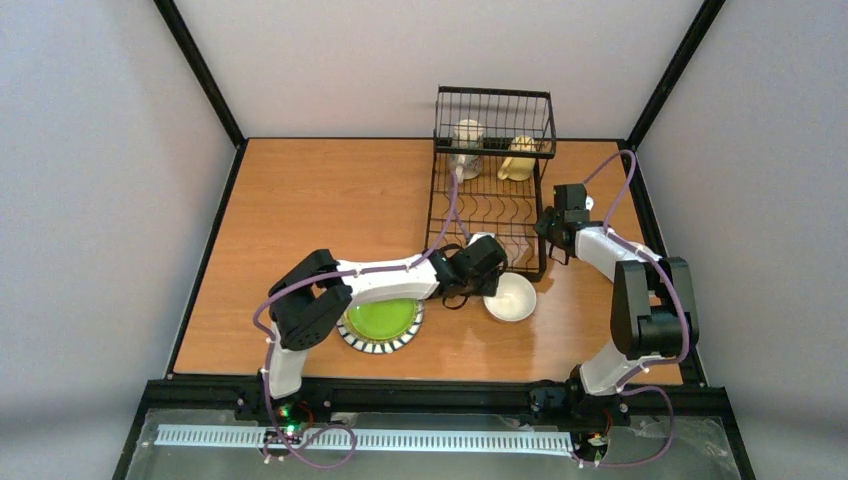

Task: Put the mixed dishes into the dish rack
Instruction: Grab the bowl from the center of the board.

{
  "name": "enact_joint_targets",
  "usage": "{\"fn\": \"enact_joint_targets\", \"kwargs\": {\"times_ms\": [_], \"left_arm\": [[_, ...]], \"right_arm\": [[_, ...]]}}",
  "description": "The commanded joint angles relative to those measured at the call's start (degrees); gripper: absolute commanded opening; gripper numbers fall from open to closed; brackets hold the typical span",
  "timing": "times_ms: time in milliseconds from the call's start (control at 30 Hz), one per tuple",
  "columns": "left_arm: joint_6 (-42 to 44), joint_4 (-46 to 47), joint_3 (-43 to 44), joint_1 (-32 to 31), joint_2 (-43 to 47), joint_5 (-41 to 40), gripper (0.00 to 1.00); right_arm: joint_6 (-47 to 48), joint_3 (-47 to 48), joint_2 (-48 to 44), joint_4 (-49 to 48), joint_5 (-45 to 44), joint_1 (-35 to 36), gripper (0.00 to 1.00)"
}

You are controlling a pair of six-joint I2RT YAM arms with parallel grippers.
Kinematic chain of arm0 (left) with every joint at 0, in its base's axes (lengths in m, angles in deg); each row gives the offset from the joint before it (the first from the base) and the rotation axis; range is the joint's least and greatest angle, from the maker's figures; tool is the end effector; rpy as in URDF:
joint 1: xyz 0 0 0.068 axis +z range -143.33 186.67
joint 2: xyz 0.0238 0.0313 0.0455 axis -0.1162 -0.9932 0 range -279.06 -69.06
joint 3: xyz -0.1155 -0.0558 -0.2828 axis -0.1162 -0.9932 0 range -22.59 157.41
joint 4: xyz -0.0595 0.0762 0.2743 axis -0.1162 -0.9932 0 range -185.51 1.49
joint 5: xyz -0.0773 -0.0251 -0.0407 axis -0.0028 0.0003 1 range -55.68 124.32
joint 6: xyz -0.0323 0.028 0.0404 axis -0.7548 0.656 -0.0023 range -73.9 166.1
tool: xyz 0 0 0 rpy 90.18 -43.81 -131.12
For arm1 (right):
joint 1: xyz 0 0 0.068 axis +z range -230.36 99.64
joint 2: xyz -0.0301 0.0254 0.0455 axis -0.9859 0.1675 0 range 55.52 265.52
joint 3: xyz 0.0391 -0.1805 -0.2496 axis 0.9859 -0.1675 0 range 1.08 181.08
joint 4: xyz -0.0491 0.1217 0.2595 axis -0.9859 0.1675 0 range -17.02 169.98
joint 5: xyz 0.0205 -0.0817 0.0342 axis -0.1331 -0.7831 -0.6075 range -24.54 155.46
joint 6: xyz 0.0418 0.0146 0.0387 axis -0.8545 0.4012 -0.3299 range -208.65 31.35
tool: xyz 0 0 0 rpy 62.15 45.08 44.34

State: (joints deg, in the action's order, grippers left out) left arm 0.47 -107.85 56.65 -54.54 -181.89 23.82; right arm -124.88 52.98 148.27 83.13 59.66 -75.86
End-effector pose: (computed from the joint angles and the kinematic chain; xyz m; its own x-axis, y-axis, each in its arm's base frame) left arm 0.2333 -0.4088 0.1973 -0.8469 0.0817 -0.5255 0.2909 0.8983 -0.3292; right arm 0.3551 0.0237 0.1902 -0.6338 0.5399 -0.5539 0.4461 0.8402 0.3085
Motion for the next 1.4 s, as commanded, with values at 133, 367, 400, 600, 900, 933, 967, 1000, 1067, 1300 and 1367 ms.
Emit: {"fn": "enact_joint_targets", "kwargs": {"times_ms": [133,367,400,600,900,933,967,1000,1067,1300,1367], "left_arm": [[1.2,-1.3,3.3,-1.1,-2.9,-0.2,0.19],[1.2,-2.0,3.1,-1.3,-2.0,-0.8,0.0],[1.2,-2.1,3.1,-1.2,-1.8,-0.9,0.0],[1.6,-2.5,3.1,-1.9,-0.8,-1.1,0.0],[1.9,-3.5,3.0,-3.0,2.6,-1.0,0.0],[1.9,-3.6,3.0,-3.2,3.0,-0.9,0.0],[2.0,-3.8,3.1,-3.3,3.4,-1.0,0.0],[2.0,-3.8,3.1,-3.5,3.8,-1.0,0.0],[2.1,-4.1,3.2,-3.8,4.7,-0.9,0.0],[3.4,-6.1,3.5,-4.8,9.6,-2.9,0.0],[4.4,-6.8,3.1,-4.8,11.5,-5.4,0.0]], "right_arm": [[1.1,-0.5,-3.4,4.5,-5.7,-1.7,0.67],[1.4,-0.5,-4.6,4.7,-5.8,-1.7,0.67],[1.5,-0.5,-4.8,4.7,-5.8,-1.7,0.67],[1.9,-0.3,-6.6,5.1,-5.8,-1.7,0.68],[2.6,0.7,-11.0,6.9,-5.4,-1.6,0.69],[2.8,0.9,-11.6,7.1,-5.4,-1.6,0.69],[3.0,1.0,-12.2,7.4,-5.3,-1.6,0.69],[3.2,1.3,-12.7,7.6,-5.2,-1.6,0.69],[3.7,1.7,-13.7,8.2,-4.8,-1.5,0.71],[6.4,3.7,-17.7,10.2,-2.5,-0.6,0.71],[6.9,4.5,-19.3,11.0,-1.9,-0.2,0.71]]}}
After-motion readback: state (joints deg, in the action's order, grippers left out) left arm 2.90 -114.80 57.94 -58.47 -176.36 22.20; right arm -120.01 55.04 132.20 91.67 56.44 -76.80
